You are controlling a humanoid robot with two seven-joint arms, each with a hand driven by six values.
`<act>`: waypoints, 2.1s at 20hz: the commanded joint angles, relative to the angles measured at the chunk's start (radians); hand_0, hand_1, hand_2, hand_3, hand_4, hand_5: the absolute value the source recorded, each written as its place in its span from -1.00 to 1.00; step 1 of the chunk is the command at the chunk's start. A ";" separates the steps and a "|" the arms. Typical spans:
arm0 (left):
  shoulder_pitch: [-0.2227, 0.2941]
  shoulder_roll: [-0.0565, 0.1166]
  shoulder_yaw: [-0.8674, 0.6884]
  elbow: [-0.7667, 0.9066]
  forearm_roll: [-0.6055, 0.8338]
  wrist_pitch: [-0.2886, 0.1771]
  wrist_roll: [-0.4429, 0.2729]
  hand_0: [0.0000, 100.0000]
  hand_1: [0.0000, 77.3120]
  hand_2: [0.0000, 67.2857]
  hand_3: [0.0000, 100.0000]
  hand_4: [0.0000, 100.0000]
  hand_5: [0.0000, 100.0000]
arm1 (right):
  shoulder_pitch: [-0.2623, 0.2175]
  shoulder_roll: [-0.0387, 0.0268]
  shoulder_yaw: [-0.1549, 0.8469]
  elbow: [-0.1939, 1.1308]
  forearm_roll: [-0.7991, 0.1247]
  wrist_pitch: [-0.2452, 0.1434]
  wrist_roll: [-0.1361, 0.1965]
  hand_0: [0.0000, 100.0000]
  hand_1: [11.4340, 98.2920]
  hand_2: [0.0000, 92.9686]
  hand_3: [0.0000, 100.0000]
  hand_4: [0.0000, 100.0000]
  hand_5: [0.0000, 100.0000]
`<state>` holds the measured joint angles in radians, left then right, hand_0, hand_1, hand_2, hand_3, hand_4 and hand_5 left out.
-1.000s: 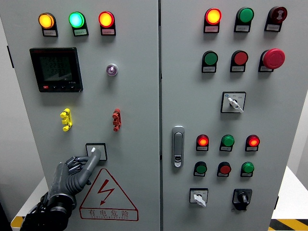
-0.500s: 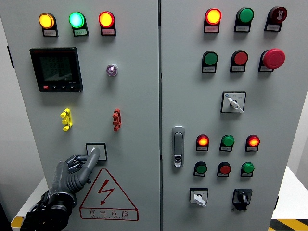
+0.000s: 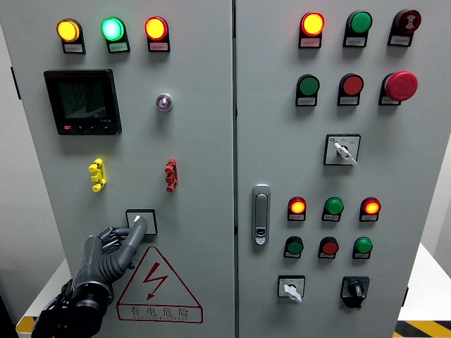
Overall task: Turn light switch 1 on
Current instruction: 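Twist the switch lever clockwise with the left hand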
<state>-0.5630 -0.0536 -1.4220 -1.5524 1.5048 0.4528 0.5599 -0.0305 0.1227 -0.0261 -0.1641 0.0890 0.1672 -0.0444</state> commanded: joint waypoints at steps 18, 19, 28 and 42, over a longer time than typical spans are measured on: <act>-0.006 0.000 0.005 0.003 -0.002 0.000 0.001 -0.04 0.25 0.46 0.78 1.00 0.51 | 0.001 0.0000 0.000 0.000 0.000 0.000 0.001 -1.00 -0.74 -1.00 -0.78 -0.54 -0.71; -0.006 0.000 0.005 0.003 -0.002 0.000 0.002 -0.03 0.25 0.46 0.78 1.00 0.51 | 0.000 0.0000 0.000 0.000 0.000 0.000 0.001 -1.00 -0.74 -1.00 -0.78 -0.54 -0.71; -0.008 -0.002 0.005 0.005 -0.003 0.000 0.002 0.17 0.19 0.44 0.78 1.00 0.52 | 0.000 0.0000 0.000 0.000 0.000 0.000 0.001 -1.00 -0.74 -1.00 -0.78 -0.54 -0.71; -0.006 -0.002 0.006 0.003 -0.006 -0.002 0.000 -1.00 0.33 0.43 0.78 1.00 0.50 | 0.001 0.0000 0.000 0.000 0.000 0.000 0.001 -1.00 -0.74 -1.00 -0.78 -0.54 -0.71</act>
<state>-0.5677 -0.0546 -1.4159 -1.5485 1.4993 0.4525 0.5602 -0.0291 0.1227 -0.0261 -0.1641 0.0890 0.1672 -0.0437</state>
